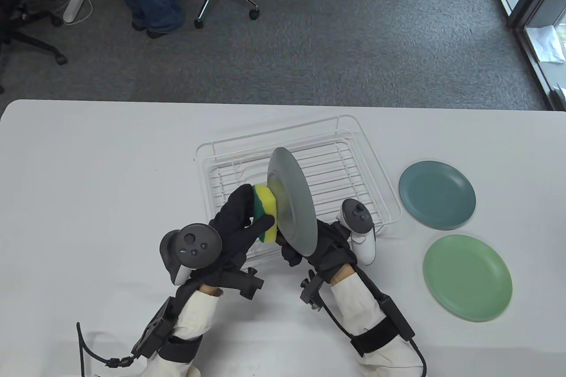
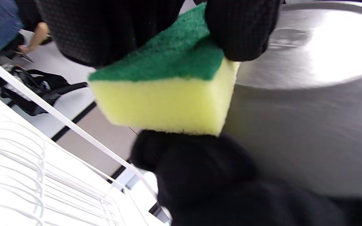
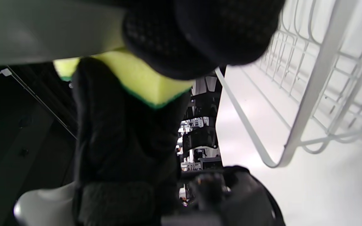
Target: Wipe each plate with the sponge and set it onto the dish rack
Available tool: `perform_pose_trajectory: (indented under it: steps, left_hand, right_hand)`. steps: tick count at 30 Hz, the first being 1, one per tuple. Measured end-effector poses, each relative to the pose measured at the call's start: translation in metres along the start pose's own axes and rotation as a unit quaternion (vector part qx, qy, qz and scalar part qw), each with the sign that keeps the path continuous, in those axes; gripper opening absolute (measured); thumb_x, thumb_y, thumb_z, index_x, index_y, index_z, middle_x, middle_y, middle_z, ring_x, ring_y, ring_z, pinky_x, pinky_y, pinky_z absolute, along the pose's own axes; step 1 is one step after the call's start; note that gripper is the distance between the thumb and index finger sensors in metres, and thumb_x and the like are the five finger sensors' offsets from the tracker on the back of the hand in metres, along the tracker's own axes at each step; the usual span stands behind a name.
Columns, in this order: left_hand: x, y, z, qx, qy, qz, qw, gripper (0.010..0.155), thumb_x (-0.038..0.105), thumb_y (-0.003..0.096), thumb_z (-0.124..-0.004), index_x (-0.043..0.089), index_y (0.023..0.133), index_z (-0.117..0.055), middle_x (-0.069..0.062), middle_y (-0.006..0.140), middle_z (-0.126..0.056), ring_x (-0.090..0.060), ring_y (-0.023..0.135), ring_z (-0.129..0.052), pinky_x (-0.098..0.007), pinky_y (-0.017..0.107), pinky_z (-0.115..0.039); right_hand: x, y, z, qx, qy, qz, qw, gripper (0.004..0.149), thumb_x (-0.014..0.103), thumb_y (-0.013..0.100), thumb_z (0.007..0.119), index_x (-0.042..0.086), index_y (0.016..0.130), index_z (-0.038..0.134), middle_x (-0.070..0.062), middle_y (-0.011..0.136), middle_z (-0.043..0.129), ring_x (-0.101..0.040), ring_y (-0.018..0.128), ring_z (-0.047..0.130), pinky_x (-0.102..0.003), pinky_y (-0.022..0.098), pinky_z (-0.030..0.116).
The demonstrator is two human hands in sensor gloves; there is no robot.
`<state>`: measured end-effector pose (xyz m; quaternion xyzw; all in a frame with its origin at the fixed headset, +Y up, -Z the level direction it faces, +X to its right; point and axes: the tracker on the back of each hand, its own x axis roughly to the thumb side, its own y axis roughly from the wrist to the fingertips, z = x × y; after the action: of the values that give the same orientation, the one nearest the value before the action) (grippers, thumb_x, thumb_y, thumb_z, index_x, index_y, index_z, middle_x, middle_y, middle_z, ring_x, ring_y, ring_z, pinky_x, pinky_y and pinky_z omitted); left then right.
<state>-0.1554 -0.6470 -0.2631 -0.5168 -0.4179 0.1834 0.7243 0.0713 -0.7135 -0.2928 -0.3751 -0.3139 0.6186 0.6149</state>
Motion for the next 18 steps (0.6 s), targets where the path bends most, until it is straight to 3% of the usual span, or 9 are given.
perform_pose_trajectory:
  steps: [5,11,18]
  left_hand:
    - [-0.023,0.002,0.018,0.042,-0.083,0.041,0.995,0.077,0.043,0.0507,-0.081,-0.004,0.107,-0.06,-0.025,0.096,-0.085,-0.041,0.076,-0.096,-0.043,0.053,-0.088]
    - [-0.02,0.0,0.041,0.073,-0.153,0.026,0.985,0.076,0.044,0.0511,-0.08,-0.004,0.108,-0.06,-0.025,0.096,-0.084,-0.04,0.076,-0.095,-0.042,0.053,-0.088]
    - [-0.008,-0.003,0.058,0.096,-0.172,-0.005,0.98,0.075,0.044,0.0512,-0.08,-0.003,0.108,-0.061,-0.024,0.096,-0.085,-0.04,0.076,-0.096,-0.042,0.053,-0.088]
  right_hand:
    - [0.002,0.002,0.009,0.015,-0.053,0.008,0.998,0.045,0.017,0.063,0.058,-0.017,0.092,0.064,-0.019,0.059,0.086,-0.011,0.036,0.091,-0.02,0.025,0.085]
    - [-0.001,0.004,0.008,-0.004,-0.098,0.021,0.995,0.045,0.016,0.063,0.059,-0.018,0.091,0.066,-0.019,0.058,0.086,-0.012,0.036,0.092,-0.02,0.025,0.086]
    - [0.005,0.012,-0.021,-0.053,-0.119,-0.009,0.991,0.046,0.017,0.062,0.06,-0.018,0.092,0.062,-0.021,0.063,0.086,-0.016,0.042,0.095,-0.022,0.031,0.089]
